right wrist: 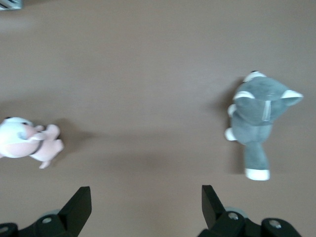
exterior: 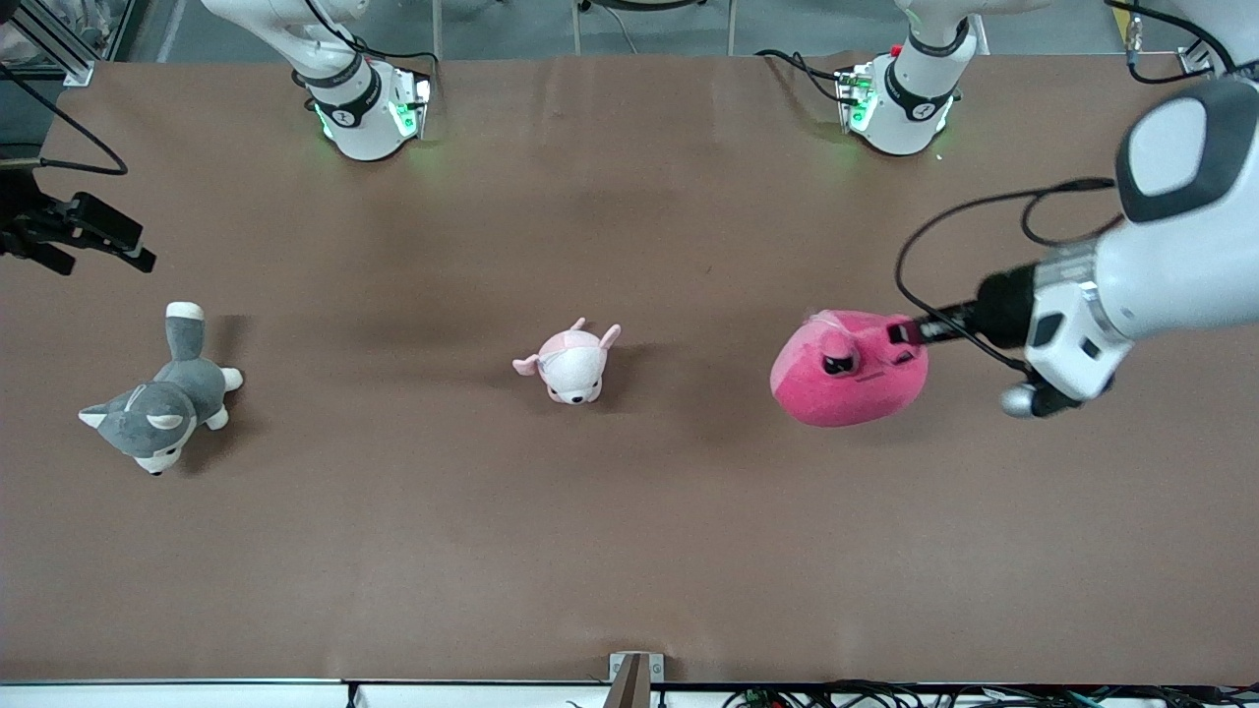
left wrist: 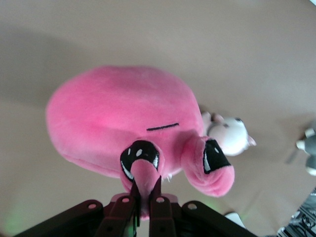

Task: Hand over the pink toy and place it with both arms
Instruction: 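Lift the pink plush with the left gripper while the right gripper approaches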

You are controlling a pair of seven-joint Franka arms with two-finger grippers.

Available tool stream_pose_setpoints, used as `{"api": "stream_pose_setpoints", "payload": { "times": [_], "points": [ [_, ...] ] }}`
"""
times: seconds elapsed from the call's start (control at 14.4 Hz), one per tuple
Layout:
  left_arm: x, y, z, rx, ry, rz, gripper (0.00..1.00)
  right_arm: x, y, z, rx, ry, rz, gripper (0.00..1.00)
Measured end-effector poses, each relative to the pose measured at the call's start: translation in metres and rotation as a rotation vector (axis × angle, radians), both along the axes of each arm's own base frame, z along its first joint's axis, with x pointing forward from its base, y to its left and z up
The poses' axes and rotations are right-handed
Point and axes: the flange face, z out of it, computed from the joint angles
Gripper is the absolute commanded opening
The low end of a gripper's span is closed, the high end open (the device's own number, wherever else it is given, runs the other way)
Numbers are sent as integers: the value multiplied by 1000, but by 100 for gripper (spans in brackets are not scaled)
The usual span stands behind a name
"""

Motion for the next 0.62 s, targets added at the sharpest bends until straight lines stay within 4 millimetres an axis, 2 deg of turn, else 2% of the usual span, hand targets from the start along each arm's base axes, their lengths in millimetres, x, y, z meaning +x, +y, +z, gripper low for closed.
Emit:
{"api": "stream_pose_setpoints", "payload": {
  "times": [0.07,0.14,0.35,0.49,0.62],
  "points": [
    [-12,-25,10,-7,3,-19,3,1,3,-1,36,1,-2,75],
    [-24,-48,16,-12,13,-31,3,3,7,-4,66,6,-4,71],
    [-59,-116,33,-27,59,-16,1,14,23,-22,214,38,-10,71],
    [-77,-152,50,-53,61,40,1,25,34,-39,316,66,-18,71],
    [-91,-185,60,-81,58,101,0,31,48,-48,367,82,-10,71]
  ]
}}
